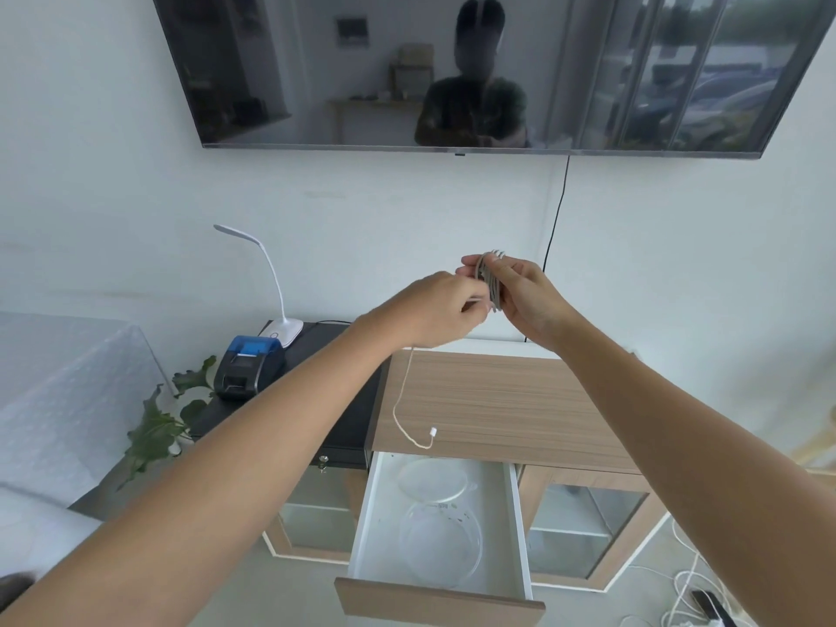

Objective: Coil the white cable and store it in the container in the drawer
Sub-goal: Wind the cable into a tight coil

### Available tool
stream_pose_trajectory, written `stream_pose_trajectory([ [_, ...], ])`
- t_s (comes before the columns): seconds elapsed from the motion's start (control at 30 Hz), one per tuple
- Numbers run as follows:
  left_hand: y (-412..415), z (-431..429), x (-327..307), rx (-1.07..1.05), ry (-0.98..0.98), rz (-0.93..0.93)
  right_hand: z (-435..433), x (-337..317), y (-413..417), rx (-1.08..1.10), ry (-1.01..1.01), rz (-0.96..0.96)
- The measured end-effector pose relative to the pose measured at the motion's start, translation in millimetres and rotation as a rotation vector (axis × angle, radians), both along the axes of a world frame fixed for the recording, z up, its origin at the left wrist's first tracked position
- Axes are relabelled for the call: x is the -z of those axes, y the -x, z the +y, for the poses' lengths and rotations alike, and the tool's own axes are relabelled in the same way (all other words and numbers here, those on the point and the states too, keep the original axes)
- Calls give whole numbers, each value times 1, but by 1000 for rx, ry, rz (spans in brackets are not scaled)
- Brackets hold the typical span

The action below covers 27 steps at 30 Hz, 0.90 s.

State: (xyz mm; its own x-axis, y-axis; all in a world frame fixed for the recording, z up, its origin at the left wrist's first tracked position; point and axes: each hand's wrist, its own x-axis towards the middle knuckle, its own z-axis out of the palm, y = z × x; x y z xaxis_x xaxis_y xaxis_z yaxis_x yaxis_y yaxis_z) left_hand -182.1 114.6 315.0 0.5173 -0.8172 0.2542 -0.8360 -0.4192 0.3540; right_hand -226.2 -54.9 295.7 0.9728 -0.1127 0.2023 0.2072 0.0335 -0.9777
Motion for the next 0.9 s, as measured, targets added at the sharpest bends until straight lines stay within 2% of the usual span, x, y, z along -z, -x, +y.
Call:
stream_pose_trajectory([
  [0.17,-13,2,-20,-18,61,9,4,-6,3,-180,-189,106],
  [0.33,-25,3,-24,34,221,20,-2,-5,11,-248,-51,92],
  [0.5,-35,1,-30,51,317,67,-2,-3,16,-261,-56,104],
  [0.67,-43,-1,-19,48,413,195,5,-6,17,-282,-131,82],
  [0.77,-40,-4,-6,38,522,419,12,-10,14,-306,-242,56],
  [0.8,-39,-5,0,10,522,461,15,-12,12,-307,-271,43],
  [0.9,-31,-9,20,-109,378,428,20,-14,6,-270,-303,-4],
])
